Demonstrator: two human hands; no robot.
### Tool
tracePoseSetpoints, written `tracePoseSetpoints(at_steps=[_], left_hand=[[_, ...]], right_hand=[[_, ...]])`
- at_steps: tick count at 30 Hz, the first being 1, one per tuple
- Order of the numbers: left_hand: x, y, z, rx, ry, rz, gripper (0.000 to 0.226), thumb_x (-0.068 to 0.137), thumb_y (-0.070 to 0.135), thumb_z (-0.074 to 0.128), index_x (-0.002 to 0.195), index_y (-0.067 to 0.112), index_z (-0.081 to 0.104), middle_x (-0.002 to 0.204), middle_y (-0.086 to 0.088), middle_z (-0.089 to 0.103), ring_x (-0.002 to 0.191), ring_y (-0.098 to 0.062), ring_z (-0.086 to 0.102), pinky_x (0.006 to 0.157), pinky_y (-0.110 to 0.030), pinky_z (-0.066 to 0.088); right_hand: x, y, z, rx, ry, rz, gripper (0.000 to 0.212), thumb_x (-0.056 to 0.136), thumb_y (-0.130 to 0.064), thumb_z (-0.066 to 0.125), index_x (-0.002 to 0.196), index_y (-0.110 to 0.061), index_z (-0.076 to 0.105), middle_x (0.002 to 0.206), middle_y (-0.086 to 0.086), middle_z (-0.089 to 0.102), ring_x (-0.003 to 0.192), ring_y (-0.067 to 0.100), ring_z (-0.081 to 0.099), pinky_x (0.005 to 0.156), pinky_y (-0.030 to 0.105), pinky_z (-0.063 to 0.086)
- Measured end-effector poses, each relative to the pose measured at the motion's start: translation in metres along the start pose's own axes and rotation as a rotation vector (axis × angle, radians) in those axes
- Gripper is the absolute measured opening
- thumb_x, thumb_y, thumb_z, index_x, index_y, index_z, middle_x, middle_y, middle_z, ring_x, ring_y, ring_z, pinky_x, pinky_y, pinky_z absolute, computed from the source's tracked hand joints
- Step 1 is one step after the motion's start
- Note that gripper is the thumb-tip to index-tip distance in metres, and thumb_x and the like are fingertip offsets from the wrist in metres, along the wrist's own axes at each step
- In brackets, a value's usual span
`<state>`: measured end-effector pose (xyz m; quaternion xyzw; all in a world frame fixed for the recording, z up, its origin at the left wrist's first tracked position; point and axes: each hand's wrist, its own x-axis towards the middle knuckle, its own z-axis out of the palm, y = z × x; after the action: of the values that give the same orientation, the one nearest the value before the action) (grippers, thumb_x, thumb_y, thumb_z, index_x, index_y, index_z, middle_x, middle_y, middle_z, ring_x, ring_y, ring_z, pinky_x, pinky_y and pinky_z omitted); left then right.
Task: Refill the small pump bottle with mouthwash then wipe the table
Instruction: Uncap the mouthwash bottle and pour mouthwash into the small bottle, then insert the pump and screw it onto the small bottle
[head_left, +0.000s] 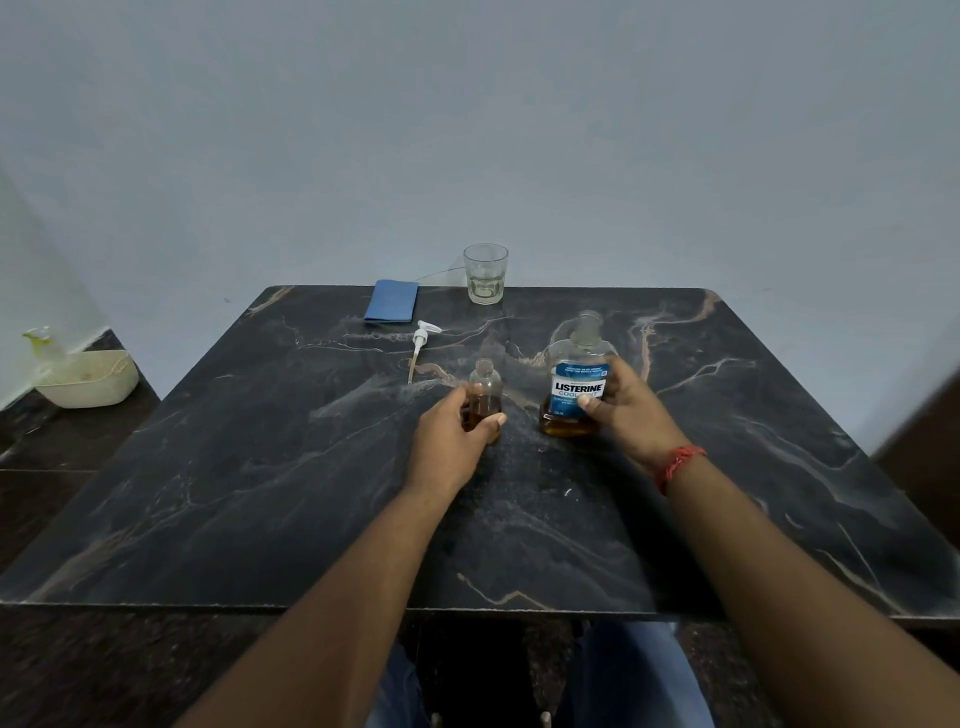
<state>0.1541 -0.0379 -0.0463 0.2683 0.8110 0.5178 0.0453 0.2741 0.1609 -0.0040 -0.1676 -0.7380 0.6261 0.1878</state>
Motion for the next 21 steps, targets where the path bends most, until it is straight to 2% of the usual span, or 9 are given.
tracePoseSetpoints(at_steps=[3, 6, 11, 15, 18, 21], left_hand=[[0.000, 0.000, 0.001, 0.004, 0.004, -0.008, 0.036, 0.088, 0.033, 0.076, 0.121, 0.033, 0.062, 0.114, 0.013, 0.070, 0.104, -0.004, 0.066, 0.093, -0.033, 0.057], [0.000, 0.001, 0.000, 0.006, 0.003, -0.018, 0.037, 0.088, 0.033, 0.076, 0.123, 0.033, 0.062, 0.114, 0.014, 0.070, 0.105, -0.003, 0.065, 0.094, -0.032, 0.056], [0.001, 0.002, -0.001, -0.010, -0.028, -0.032, 0.039, 0.089, 0.030, 0.075, 0.124, 0.033, 0.060, 0.113, 0.014, 0.068, 0.106, -0.006, 0.065, 0.094, -0.032, 0.054], [0.002, 0.004, -0.003, -0.013, -0.049, -0.052, 0.039, 0.089, 0.028, 0.075, 0.124, 0.033, 0.059, 0.112, 0.014, 0.067, 0.104, -0.004, 0.063, 0.085, -0.021, 0.049], [0.002, 0.005, -0.004, -0.018, -0.058, -0.058, 0.040, 0.089, 0.027, 0.075, 0.125, 0.032, 0.059, 0.108, 0.018, 0.065, 0.103, -0.004, 0.064, 0.085, -0.021, 0.049], [0.002, 0.006, -0.006, -0.009, -0.061, -0.067, 0.041, 0.088, 0.028, 0.076, 0.126, 0.031, 0.059, 0.111, 0.015, 0.066, 0.104, -0.004, 0.063, 0.086, -0.021, 0.049]], right_hand=[[-0.001, -0.001, -0.001, -0.005, -0.027, 0.000, 0.045, 0.092, 0.005, 0.058, 0.121, -0.029, 0.054, 0.115, -0.004, 0.069, 0.110, 0.010, 0.065, 0.095, 0.026, 0.051], [-0.001, 0.000, -0.002, -0.005, -0.037, 0.006, 0.042, 0.092, 0.004, 0.058, 0.115, -0.031, 0.056, 0.115, -0.002, 0.069, 0.107, 0.007, 0.065, 0.094, 0.026, 0.051], [0.000, 0.003, -0.008, -0.037, -0.074, 0.040, 0.045, 0.089, 0.003, 0.062, 0.118, -0.031, 0.055, 0.122, -0.004, 0.067, 0.116, 0.011, 0.062, 0.104, 0.036, 0.047], [-0.005, 0.003, -0.010, -0.036, -0.043, 0.031, 0.050, 0.086, 0.004, 0.066, 0.126, -0.021, 0.050, 0.128, -0.004, 0.061, 0.120, 0.007, 0.058, 0.109, 0.036, 0.044], [-0.015, -0.001, -0.008, -0.115, 0.122, -0.017, 0.057, 0.085, -0.002, 0.070, 0.132, -0.021, 0.045, 0.139, -0.007, 0.051, 0.123, 0.000, 0.050, 0.109, 0.024, 0.039], [-0.032, -0.006, 0.001, -0.164, 0.437, -0.104, 0.058, 0.083, -0.005, 0.073, 0.131, -0.021, 0.044, 0.138, -0.001, 0.050, 0.126, 0.011, 0.048, 0.107, 0.030, 0.041]])
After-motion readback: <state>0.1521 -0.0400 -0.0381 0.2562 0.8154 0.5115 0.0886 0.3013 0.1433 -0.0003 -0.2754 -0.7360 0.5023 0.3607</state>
